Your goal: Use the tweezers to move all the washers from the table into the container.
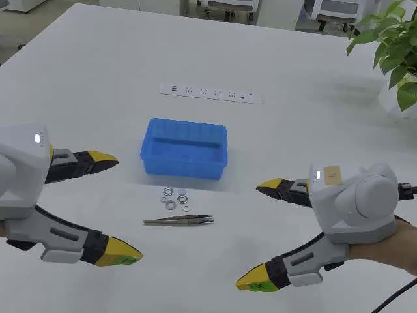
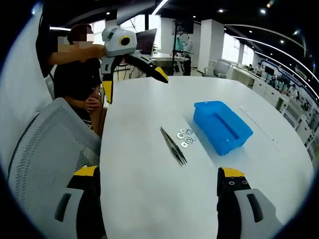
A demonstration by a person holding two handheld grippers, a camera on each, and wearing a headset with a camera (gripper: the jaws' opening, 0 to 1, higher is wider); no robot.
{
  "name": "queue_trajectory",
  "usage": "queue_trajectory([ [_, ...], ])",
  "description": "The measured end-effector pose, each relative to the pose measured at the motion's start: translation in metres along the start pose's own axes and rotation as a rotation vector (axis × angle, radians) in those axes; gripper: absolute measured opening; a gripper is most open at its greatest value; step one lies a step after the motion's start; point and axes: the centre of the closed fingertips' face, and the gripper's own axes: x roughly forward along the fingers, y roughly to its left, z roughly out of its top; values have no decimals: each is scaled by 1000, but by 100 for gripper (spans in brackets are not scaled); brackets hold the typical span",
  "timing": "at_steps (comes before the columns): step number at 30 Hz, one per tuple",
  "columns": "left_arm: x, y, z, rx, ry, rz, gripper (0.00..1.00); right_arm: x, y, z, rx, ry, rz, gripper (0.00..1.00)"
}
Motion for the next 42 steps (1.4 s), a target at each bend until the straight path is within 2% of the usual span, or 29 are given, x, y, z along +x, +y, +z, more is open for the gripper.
queue_trajectory([
  [10,1,1,2,0,-3,-1,94,2,1,1,-4,3,5,98],
  [28,4,0,-4,-9,8,-8,94,6,4,-8,10,21,13,97],
  [34,6,-2,-10,5,31,-19,94,5,3,-7,12,16,9,97],
  [39,7,-3,-9,5,25,-21,93,4,2,-9,24,17,1,97],
  [40,6,-1,-7,23,16,-8,93,4,1,-10,25,19,-1,97],
  [42,5,1,-5,23,6,0,92,4,1,-11,32,21,-3,97],
])
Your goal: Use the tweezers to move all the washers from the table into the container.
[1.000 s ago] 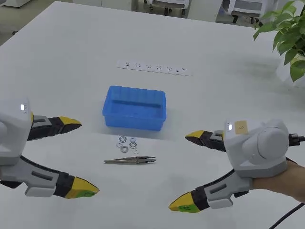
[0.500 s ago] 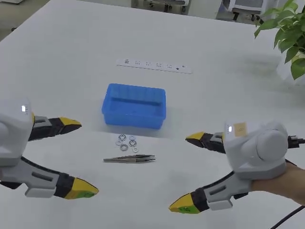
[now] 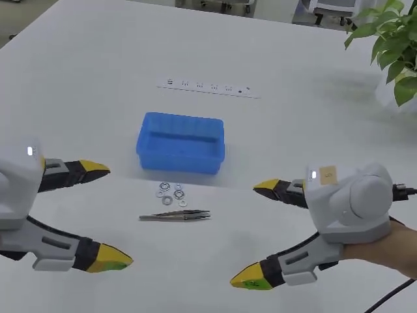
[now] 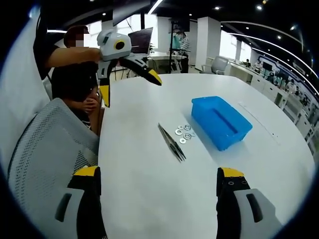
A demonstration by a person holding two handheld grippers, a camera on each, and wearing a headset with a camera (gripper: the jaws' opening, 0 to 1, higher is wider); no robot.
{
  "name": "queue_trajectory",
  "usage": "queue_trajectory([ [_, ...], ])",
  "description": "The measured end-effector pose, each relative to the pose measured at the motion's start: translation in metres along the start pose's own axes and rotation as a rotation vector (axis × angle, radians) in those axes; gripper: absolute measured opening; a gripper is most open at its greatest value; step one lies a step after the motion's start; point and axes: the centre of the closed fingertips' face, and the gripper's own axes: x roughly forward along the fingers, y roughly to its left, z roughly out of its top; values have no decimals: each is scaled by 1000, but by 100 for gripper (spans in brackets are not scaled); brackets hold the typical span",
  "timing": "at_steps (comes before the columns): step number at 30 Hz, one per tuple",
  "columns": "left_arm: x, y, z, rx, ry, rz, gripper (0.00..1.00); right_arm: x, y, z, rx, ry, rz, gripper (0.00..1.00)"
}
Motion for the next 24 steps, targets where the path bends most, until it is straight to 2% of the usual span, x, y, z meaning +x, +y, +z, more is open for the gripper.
queue_trajectory([
  [3,-1,3,3,-4,-11,5,92,1,1,0,4,-1,1,97],
  [15,2,2,-1,2,6,-8,92,3,0,3,5,-6,6,97],
  [20,2,4,7,-10,-36,-2,92,3,-2,2,12,-6,5,97],
  [24,4,7,5,-4,-25,-2,91,4,-5,-1,18,1,5,97],
])
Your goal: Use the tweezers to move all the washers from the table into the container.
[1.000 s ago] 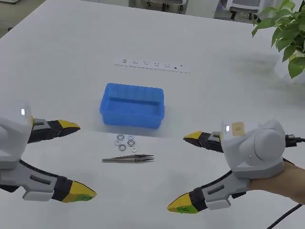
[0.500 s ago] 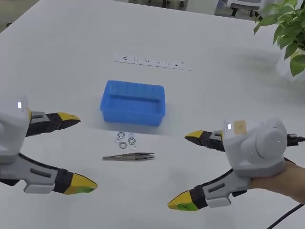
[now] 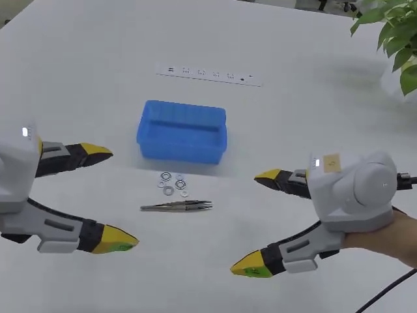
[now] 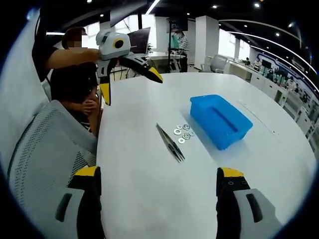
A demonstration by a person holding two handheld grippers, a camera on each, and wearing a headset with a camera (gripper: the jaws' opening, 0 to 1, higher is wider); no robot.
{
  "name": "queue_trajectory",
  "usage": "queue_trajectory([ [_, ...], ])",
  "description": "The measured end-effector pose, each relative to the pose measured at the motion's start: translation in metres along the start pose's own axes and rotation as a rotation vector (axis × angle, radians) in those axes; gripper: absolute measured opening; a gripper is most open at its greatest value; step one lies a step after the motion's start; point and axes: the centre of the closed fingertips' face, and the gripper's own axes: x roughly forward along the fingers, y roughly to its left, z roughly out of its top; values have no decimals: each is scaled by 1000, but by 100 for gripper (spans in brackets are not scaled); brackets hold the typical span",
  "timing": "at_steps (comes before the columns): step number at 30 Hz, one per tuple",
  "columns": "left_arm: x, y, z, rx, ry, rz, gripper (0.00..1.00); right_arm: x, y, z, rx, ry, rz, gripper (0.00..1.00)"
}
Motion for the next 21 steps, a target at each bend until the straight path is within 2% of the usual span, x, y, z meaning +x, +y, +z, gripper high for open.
queue_trajectory([
  [16,7,4,-17,-29,22,-5,89,2,-8,2,13,-12,3,97],
  [19,10,7,-18,-19,21,10,90,2,-11,2,22,-16,-5,96],
  [21,12,10,-17,-7,19,25,90,4,-11,0,-9,3,-11,95],
])
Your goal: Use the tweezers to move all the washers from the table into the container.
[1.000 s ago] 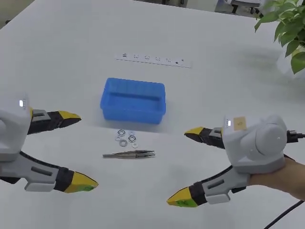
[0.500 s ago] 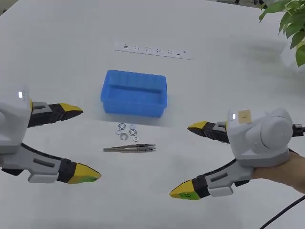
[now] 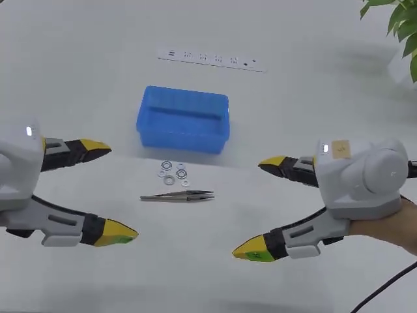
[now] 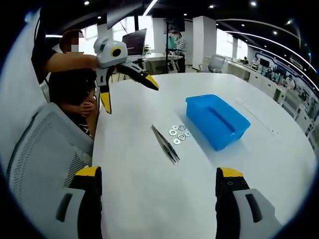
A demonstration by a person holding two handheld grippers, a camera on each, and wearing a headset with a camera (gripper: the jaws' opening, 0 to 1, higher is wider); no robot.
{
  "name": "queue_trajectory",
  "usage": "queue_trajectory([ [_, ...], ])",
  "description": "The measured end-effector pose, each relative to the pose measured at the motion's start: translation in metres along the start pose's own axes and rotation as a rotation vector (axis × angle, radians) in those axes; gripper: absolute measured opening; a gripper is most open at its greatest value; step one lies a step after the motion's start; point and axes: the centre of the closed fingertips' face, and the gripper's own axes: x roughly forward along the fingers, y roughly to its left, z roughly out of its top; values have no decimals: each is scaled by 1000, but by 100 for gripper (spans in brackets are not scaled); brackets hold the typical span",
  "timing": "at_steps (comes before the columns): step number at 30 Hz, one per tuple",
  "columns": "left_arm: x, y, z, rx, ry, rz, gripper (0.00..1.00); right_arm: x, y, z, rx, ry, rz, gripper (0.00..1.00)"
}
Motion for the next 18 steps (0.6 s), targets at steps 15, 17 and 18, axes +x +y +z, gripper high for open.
queue_trajectory([
  [15,24,10,-17,27,64,20,73,41,-8,13,-46,4,34,78],
  [17,27,11,-20,25,78,16,70,50,-9,12,-54,23,41,72],
  [18,28,11,-21,17,75,15,70,55,-10,12,-62,33,47,69],
])
